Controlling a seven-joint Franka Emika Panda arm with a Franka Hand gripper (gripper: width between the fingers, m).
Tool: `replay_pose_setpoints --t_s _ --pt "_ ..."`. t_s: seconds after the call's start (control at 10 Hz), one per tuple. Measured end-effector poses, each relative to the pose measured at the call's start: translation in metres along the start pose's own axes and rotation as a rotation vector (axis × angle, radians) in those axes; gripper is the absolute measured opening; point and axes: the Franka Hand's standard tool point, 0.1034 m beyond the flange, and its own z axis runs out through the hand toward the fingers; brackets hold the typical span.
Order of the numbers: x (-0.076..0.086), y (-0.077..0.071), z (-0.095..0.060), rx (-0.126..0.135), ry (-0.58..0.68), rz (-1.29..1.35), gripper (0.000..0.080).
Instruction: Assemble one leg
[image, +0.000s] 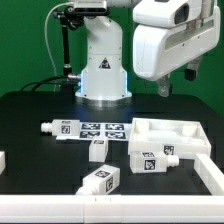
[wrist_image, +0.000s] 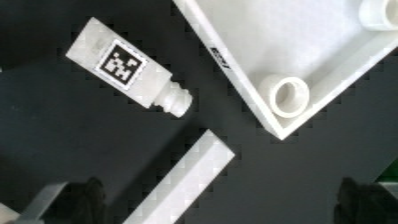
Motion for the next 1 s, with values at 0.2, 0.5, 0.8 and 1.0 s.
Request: replay_pose_setpoints --t_s 0.2,0.5,0.8,1.0 --pt "0.0 0.0 0.0 0.0 0.0 0.0 0.065" --pt "-0.001 0.003 0.0 -0.017 0.007 -0.049 0.065" --pt "-0.022 0.018 0.016 -0.099 0.055 -0.295 0.065" --pt "-0.024 0.024 0.044 -0.15 0.091 -0.361 0.065"
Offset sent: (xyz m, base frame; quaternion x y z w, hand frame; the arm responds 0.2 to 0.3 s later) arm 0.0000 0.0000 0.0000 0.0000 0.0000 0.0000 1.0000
